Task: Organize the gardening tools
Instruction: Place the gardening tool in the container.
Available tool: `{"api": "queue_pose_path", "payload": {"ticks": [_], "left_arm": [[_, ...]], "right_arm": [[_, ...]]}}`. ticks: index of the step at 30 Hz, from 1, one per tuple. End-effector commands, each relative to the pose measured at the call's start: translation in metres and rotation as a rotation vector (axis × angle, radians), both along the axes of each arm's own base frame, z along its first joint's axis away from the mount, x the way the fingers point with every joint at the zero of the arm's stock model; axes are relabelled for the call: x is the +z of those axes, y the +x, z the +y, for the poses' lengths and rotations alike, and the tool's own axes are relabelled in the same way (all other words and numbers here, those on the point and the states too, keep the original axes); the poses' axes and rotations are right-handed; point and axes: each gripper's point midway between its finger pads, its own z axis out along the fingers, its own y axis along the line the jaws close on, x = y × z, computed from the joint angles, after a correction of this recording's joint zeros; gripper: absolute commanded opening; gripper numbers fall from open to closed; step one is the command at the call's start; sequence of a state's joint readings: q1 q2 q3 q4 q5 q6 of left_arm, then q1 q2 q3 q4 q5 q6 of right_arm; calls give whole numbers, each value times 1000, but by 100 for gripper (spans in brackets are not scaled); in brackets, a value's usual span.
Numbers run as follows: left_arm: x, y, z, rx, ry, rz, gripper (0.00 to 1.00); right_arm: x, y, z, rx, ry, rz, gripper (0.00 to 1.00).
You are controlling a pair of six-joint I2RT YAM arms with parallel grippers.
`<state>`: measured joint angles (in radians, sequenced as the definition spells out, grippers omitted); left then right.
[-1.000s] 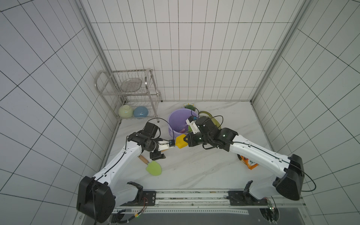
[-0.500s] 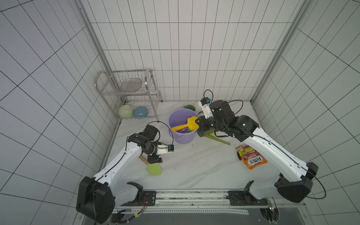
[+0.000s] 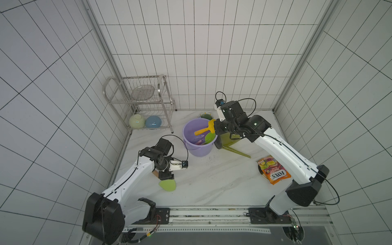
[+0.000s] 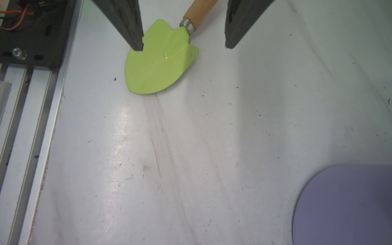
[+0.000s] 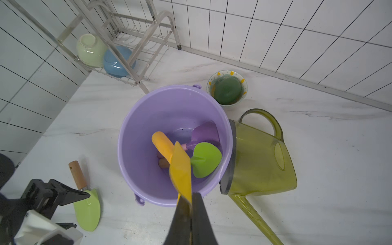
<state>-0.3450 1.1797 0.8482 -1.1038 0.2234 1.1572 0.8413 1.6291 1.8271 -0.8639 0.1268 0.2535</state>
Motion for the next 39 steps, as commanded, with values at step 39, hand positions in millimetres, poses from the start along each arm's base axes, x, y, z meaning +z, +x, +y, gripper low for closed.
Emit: {"api": "queue_pose_path", "payload": {"ticks": [39], "left_arm": [[-8, 14, 30, -6, 144, -87, 61]], "right_arm": [[-96, 37, 37, 62, -28, 241, 36]]}}
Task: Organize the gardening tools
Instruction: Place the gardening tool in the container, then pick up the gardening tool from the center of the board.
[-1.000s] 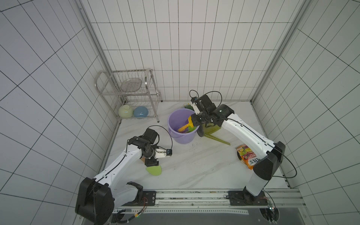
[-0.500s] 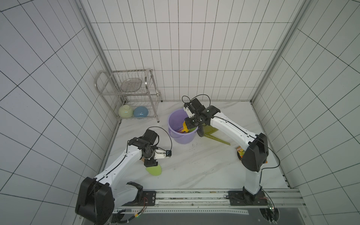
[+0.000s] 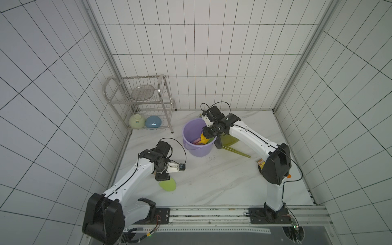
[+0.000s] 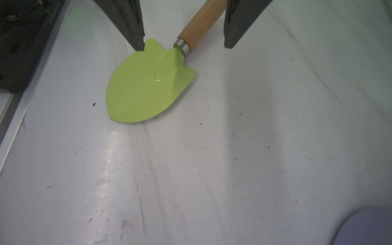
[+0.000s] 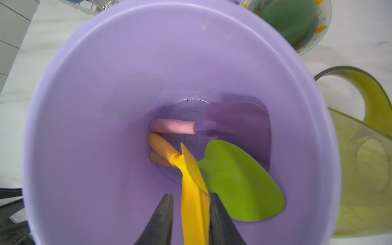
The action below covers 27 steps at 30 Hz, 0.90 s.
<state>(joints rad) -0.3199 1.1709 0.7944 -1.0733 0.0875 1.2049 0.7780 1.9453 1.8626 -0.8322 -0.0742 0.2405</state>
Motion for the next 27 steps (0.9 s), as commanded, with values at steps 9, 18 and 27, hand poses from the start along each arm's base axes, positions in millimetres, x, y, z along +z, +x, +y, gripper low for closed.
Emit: {"api": "queue_pose_path", "payload": {"ticks": [9, 18, 27], "left_arm": [[9, 20, 14, -18, 87, -86, 62], [-8, 18, 37, -72, 232, -89, 62], [-35, 13, 56, -181, 331, -94, 61]], "right_arm": [[67, -11, -28, -73, 107, -92, 55], [82, -42, -46, -85, 230, -109, 69], [91, -62, -72, -110, 273, -170, 73]]}}
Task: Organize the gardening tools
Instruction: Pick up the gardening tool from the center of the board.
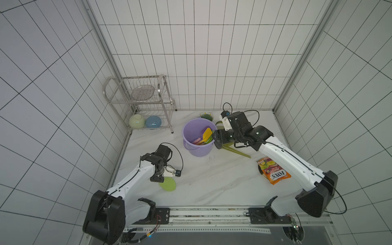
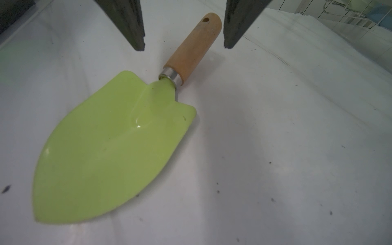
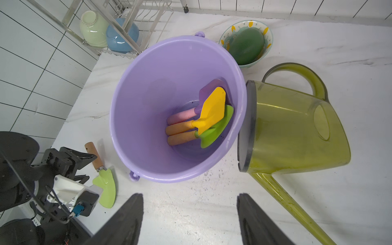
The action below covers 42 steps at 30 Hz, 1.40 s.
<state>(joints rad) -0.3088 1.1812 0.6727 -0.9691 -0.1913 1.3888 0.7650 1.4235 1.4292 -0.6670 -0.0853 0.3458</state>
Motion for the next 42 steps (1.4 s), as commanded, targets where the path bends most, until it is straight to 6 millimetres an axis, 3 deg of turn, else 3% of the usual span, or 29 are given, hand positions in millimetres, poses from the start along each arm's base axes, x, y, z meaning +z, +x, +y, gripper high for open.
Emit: {"api": "queue_pose_path", "payload": {"ticks": [1, 9, 25, 36, 39, 42], "left_arm": [[-9, 8, 8, -67, 41, -33, 61], [-18, 10, 7, -86, 25, -48, 58], [-32, 0, 8, -91, 17, -20, 50], [-32, 0, 5, -63, -17, -24, 31], [-28, 1, 2, -44, -37, -25, 23], [-21, 1, -4, -16, -77, -16, 21]], "right_arm": [[14, 0, -7, -30, 47, -45, 73], [2, -10, -15, -42, 52, -19, 72], [2, -15, -16, -40, 78, -17, 67], [8, -15, -14, -38, 101, -26, 62], [10, -17, -14, -35, 114, -23, 61], [11, -20, -14, -35, 129, -14, 61]]}}
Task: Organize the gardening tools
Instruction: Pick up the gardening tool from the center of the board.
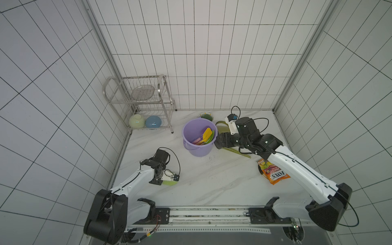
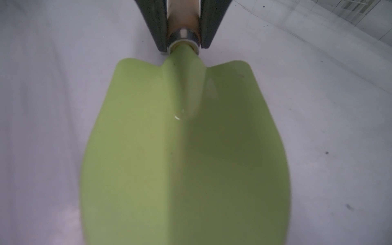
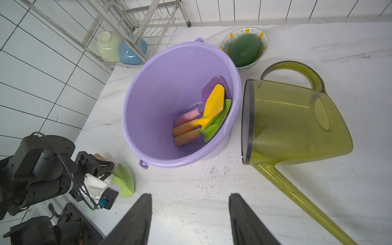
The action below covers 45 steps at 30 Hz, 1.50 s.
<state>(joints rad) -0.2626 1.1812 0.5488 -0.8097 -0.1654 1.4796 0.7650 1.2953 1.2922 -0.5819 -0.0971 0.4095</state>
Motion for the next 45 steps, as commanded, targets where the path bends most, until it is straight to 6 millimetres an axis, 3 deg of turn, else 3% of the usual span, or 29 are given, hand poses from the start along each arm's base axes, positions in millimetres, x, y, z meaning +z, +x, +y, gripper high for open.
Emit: {"api": "queue_pose_path", "payload": {"ticks": [1, 9, 17, 27, 45], "left_arm": [[10, 3, -11, 39, -76, 1, 21], [42, 8, -32, 135, -217, 13, 20], [88, 13, -67, 223, -431, 48, 22], [132, 30, -93, 358, -624, 16, 23], [151, 36, -108, 432, -718, 22, 23]], "right_arm": [[6, -5, -1, -1, 47, 7, 61], [0, -25, 14, 40, 145, 97, 59], [-19, -45, 52, 101, 166, 162, 59], [-26, -64, 95, 193, 202, 225, 59], [-36, -71, 156, 278, 231, 266, 54]]}}
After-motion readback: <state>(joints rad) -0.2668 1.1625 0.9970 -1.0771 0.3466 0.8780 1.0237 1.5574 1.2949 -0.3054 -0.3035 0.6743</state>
